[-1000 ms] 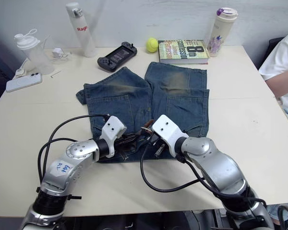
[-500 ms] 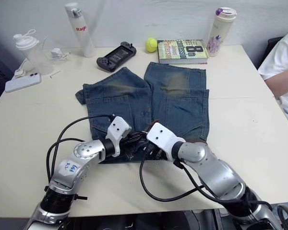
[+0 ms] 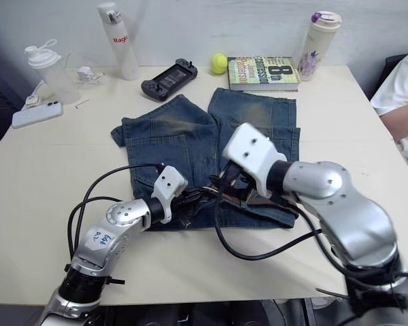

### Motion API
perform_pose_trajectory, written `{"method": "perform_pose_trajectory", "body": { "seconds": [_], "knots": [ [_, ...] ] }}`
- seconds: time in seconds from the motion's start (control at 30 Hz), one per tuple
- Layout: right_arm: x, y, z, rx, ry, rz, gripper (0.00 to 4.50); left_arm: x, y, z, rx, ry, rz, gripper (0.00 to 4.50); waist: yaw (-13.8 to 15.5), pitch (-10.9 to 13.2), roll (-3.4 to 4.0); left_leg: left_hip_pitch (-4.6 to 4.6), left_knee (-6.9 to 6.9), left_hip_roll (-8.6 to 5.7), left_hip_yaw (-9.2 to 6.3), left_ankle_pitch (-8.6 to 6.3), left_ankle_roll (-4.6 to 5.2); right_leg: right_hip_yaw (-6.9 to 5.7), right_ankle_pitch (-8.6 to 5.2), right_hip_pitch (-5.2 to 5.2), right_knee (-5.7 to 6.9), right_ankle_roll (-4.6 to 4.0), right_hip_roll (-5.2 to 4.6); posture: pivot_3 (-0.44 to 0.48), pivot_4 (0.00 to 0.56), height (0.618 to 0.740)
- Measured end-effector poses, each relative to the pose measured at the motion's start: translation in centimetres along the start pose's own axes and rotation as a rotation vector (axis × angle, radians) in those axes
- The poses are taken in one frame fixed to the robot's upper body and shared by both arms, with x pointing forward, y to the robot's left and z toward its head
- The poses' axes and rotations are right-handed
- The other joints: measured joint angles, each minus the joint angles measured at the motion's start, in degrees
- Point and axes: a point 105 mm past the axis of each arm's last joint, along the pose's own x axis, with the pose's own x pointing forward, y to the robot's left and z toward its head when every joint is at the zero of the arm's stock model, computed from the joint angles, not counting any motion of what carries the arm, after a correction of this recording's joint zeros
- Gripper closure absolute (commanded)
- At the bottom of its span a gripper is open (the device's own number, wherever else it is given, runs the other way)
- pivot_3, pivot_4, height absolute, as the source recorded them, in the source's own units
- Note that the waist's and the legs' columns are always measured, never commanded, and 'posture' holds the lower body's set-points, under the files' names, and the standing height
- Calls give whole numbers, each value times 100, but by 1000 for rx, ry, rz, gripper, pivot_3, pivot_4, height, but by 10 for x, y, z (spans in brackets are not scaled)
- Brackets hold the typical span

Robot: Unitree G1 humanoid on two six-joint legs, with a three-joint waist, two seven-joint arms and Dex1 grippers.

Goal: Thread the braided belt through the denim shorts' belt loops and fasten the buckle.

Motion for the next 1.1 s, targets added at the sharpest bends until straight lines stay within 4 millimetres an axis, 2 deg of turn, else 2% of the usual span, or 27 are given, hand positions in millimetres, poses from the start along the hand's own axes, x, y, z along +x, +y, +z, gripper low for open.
{"method": "perform_pose_trajectory", "body": {
  "seconds": [0.1, 0.2, 0.47, 0.5, 0.57, 0.7, 0.73, 0.77, 0.8, 0.83, 0.9, 1.0, 1.1],
  "knots": [
    [15, 8, -21, -227, 46, 34, 69, 0, 0, 0, -1, 1, 1, 4500, 18, 0, -1, -1, 10, 1, 0, 2, 0, -1, -1, -1, -5, 2, 0, 0, 150, 740],
    [25, 7, -30, -388, 44, 42, 69, 0, 0, -1, -1, 1, 2, 4500, 19, 1, -1, -3, 22, 7, 0, 2, -1, -4, -1, 1, 2, 1, 4, 0, 150, 740],
    [39, 15, -30, -509, -8, 79, 69, 0, 0, -1, -3, 2, 1, 4500, 29, 0, 0, -5, 41, 13, -12, 1, 1, -18, -1, 16, 16, 1, 7, 0, 150, 740],
    [40, 16, -30, -509, -13, 84, 445, 0, 0, -1, -3, 2, 1, 4500, 28, 0, 0, -5, 42, 13, -13, 1, 1, -18, -1, 16, 16, 1, 8, 0, 150, 740],
    [42, 22, -32, -500, -12, 107, 780, 0, 0, -1, -3, 2, 1, 4500, 30, 1, 0, -5, 42, 13, -16, 1, 1, -21, -1, 20, 17, 1, 8, 0, 150, 740],
    [44, 32, -38, -490, 1, 133, 2597, 0, 0, -1, -4, 3, 2, 4500, 29, 0, 0, -5, 45, 13, -17, 0, 2, -22, -1, 20, 17, 1, 7, 0, 150, 740],
    [44, 32, -38, -487, 2, 132, 3305, 0, 0, -2, -4, 3, 2, 4500, 30, 0, 0, -5, 45, 13, -17, 0, 2, -22, -1, 21, 17, 1, 8, 0, 150, 740],
    [44, 32, -39, -484, 5, 130, 3574, 0, 0, -2, -3, 3, 4, 4500, 30, 0, 0, -5, 45, 13, -18, 0, 2, -22, -1, 21, 17, 1, 8, 0, 150, 740],
    [43, 32, -40, -484, 10, 135, 4135, 0, 0, -1, -3, 3, 7, 4500, 32, 0, 0, -5, 45, 13, -18, 0, 2, -22, -1, 22, 17, 1, 7, 0, 150, 740],
    [43, 33, -41, -481, 11, 140, 4464, -1, 1, -2, -2, 3, 10, 4500, 32, 0, 0, -5, 45, 13, -18, 0, 2, -23, -1, 22, 17, 1, 8, 0, 150, 740],
    [43, 35, -42, -469, 11, 140, 4488, -1, 1, -2, 0, 6, 11, 4500, 28, 0, 0, -4, 46, 13, -18, 0, 2, -22, -1, 21, 18, 1, 8, 0, 150, 740],
    [42, 36, -43, -446, 13, 138, 4500, -1, 1, -2, -2, 2, 7, 3404, 34, 0, 0, -4, 47, 13, -19, 0, 2, -23, -1, 23, 18, 1, 8, 0, 150, 740],
    [41, 39, -47, -423, 28, 143, 4500, 0, -3, 0, -9, -11, -21, 2102, 35, 1, 0, -4, 48, 12, -18, 0, 2, -22, -1, 23, 18, 1, 7, 0, 150, 740]
  ]
}}
